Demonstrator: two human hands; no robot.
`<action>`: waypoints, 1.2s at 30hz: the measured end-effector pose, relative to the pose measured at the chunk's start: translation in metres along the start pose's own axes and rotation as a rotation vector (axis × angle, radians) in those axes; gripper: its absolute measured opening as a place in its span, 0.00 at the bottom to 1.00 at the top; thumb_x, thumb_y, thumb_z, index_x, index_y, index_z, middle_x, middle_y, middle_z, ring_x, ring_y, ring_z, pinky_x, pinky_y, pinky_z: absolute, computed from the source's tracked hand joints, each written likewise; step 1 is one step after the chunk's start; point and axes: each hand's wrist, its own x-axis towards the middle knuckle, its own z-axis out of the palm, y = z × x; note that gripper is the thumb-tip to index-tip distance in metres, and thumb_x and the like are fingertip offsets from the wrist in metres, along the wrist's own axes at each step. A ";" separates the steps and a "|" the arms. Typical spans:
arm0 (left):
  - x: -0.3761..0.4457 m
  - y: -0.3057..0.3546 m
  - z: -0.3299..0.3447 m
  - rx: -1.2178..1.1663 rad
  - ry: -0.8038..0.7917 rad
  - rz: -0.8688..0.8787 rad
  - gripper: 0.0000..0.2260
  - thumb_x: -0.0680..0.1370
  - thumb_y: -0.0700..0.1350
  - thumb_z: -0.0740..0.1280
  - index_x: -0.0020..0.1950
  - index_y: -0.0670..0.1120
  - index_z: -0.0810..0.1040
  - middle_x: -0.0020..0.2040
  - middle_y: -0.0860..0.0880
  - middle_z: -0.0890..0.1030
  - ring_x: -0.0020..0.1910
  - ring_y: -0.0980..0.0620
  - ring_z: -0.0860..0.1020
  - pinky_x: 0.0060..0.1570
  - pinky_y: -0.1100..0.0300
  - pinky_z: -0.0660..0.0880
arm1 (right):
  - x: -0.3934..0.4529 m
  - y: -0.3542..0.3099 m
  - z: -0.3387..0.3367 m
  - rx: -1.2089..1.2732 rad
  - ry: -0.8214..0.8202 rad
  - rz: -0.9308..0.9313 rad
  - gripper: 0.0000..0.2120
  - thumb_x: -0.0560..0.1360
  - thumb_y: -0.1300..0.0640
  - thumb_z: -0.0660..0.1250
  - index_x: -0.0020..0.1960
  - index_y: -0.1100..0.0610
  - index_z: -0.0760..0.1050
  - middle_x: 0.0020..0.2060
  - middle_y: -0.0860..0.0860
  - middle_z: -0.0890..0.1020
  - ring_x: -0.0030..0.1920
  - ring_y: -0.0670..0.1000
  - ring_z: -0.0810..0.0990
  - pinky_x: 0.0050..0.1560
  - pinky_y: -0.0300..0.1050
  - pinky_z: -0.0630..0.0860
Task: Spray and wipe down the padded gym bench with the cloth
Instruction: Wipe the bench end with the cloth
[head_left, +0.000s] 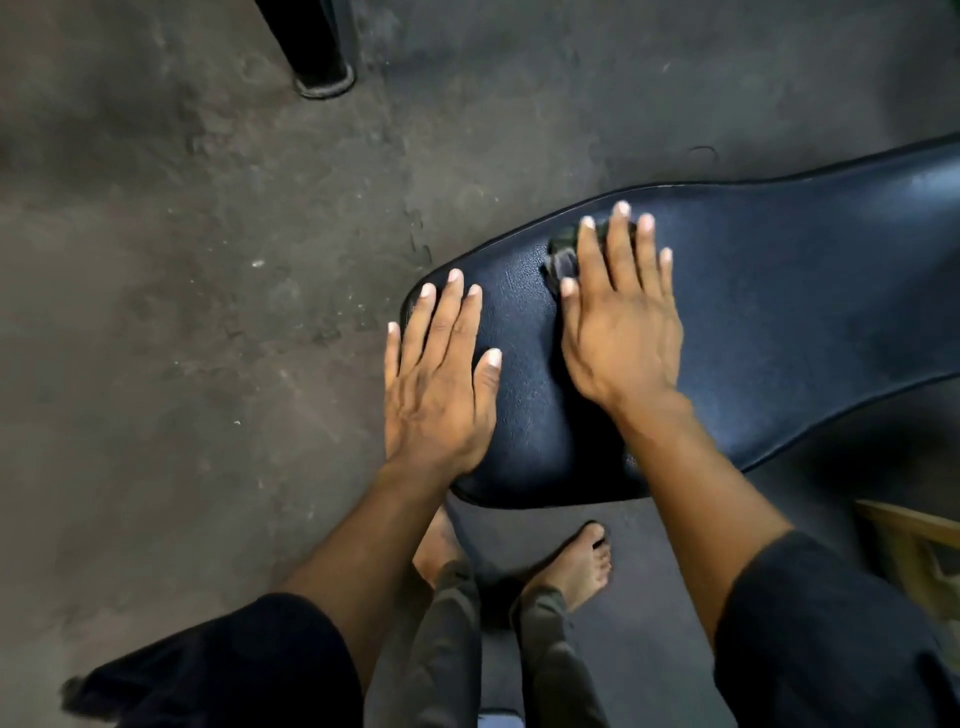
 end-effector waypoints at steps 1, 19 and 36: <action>0.000 -0.001 0.001 0.009 0.001 0.003 0.29 0.87 0.57 0.55 0.88 0.55 0.55 0.89 0.58 0.50 0.88 0.55 0.47 0.86 0.40 0.48 | 0.004 -0.007 0.002 0.010 0.001 -0.026 0.29 0.88 0.47 0.49 0.88 0.54 0.54 0.88 0.58 0.51 0.87 0.62 0.48 0.86 0.62 0.49; 0.005 -0.002 0.006 0.262 0.030 0.137 0.32 0.85 0.53 0.56 0.89 0.47 0.54 0.90 0.49 0.50 0.89 0.46 0.49 0.86 0.39 0.48 | -0.068 -0.016 0.020 0.007 0.012 0.078 0.30 0.88 0.48 0.50 0.88 0.55 0.52 0.87 0.60 0.49 0.87 0.63 0.47 0.86 0.62 0.50; 0.004 -0.001 -0.002 0.205 0.012 0.138 0.30 0.86 0.53 0.53 0.89 0.45 0.56 0.90 0.47 0.52 0.89 0.46 0.49 0.87 0.44 0.47 | -0.083 -0.048 0.029 0.046 0.008 0.161 0.30 0.89 0.47 0.50 0.88 0.54 0.52 0.88 0.58 0.47 0.87 0.61 0.45 0.86 0.62 0.50</action>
